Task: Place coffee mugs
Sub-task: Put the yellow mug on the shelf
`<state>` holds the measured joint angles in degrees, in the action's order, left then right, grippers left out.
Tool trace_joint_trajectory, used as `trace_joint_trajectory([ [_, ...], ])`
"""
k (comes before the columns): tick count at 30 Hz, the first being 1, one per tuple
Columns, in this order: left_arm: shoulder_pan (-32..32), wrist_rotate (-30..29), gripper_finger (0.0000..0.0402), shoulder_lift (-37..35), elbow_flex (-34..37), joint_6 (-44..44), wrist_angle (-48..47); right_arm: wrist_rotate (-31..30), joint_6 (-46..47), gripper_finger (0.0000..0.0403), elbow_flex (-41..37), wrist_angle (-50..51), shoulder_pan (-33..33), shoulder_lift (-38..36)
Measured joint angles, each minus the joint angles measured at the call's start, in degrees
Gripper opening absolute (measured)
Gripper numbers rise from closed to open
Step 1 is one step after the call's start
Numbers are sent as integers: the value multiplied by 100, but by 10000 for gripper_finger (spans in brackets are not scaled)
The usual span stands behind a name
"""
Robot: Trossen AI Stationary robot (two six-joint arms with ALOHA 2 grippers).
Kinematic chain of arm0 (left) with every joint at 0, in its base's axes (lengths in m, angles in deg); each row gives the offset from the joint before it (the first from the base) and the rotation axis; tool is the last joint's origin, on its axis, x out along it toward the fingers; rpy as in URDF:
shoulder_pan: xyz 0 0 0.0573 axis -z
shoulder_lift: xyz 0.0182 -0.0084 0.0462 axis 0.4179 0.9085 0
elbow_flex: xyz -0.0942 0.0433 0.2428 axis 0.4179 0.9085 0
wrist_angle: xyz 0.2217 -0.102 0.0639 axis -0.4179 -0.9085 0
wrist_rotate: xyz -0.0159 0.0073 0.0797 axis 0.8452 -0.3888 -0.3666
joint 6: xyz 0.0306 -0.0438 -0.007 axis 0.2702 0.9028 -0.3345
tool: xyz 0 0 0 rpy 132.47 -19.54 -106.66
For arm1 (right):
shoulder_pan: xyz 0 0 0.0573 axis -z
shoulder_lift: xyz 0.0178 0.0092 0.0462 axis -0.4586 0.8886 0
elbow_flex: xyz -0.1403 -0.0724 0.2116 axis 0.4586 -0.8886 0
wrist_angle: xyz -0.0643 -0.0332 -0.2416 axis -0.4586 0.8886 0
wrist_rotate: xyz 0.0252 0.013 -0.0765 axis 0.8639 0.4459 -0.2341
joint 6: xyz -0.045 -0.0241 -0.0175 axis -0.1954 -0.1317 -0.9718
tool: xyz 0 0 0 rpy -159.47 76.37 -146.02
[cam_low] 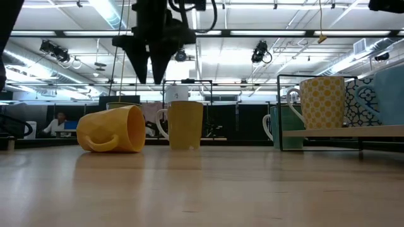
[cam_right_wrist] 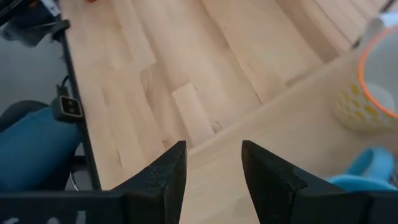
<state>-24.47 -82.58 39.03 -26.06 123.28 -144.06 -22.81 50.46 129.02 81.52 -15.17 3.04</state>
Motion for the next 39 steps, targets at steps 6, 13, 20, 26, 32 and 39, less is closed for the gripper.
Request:
trace_joint_trajectory([
  [6,0,-2,206,359,0,46,-122,0,-544,160,0,-328,1,0],
  [13,0,-4,206,669,2,139,-357,0,-858,160,0,-430,1,2],
  [20,0,-7,206,875,23,157,-568,0,-1062,160,0,-611,1,2],
  [26,-7,-21,206,868,70,304,-888,0,-1071,161,0,-626,-1,12],
  [32,0,-16,206,868,72,341,-952,0,-1071,161,0,-631,-1,121],
  [39,75,61,206,868,72,410,-966,2,-1070,161,0,-630,1,312],
])
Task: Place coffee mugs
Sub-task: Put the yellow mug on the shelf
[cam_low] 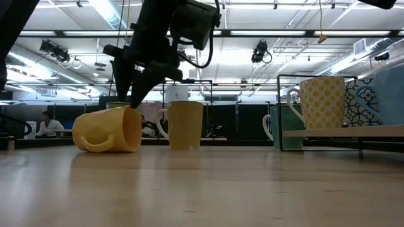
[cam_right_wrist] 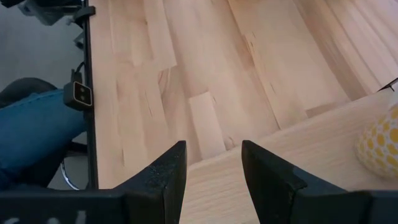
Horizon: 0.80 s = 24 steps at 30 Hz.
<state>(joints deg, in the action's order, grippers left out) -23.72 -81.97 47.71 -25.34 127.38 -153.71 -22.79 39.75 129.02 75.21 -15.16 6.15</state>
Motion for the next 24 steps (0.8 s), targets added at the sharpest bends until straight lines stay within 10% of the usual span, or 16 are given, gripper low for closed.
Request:
trace_joint_trajectory([
  [24,42,63,206,541,0,180,-245,0,-1,161,-2,-87,-2,47],
])
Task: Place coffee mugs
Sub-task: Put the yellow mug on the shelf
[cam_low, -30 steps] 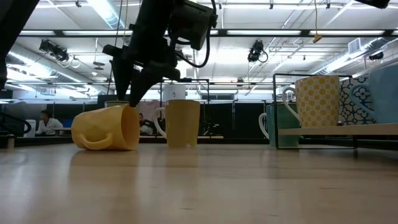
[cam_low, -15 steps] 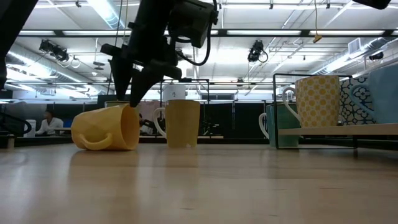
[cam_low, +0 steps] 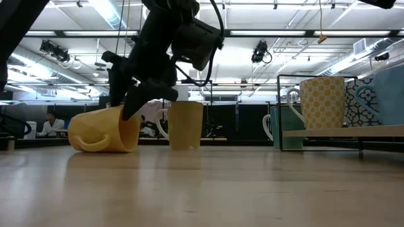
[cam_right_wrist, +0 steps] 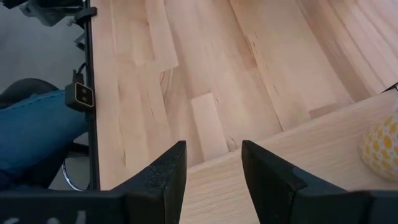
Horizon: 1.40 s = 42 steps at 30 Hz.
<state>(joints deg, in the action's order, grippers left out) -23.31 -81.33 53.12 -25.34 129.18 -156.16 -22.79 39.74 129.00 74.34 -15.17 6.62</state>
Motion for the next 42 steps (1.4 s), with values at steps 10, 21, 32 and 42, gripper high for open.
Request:
trace_joint_trajectory([
  [10,-20,37,148,5,2,0,-144,0,1,161,0,-50,-1,0],
  [21,-25,-21,70,3,2,-376,-186,0,1,161,0,-44,1,0],
  [32,53,59,39,3,-52,-1200,-187,0,1,161,0,-44,1,0],
  [42,311,39,34,14,-1279,-2510,546,0,0,161,0,-42,1,0],
])
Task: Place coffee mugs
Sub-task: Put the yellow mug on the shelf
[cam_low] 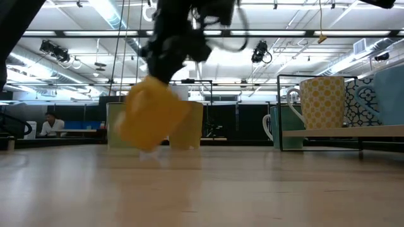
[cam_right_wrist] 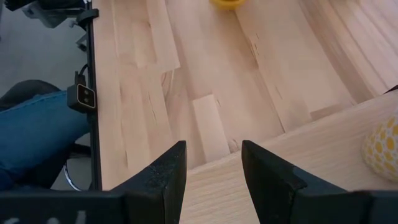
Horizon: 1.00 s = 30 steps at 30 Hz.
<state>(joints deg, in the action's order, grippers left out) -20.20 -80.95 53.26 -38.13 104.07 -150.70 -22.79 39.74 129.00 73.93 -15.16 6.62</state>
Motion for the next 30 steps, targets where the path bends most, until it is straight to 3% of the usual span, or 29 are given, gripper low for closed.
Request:
trace_joint_trajectory([
  [6,92,206,34,-2,-478,-1876,2029,0,-253,161,0,0,-2,0],
  [13,88,1908,34,-2,-139,-3722,4574,0,-760,161,0,-89,0,0],
  [17,92,2187,34,0,-43,-4365,4586,-4,-1139,161,0,-232,-1,0],
  [30,76,1955,35,-2,-43,-6330,3958,-9,-2556,161,0,-1009,-2,0],
])
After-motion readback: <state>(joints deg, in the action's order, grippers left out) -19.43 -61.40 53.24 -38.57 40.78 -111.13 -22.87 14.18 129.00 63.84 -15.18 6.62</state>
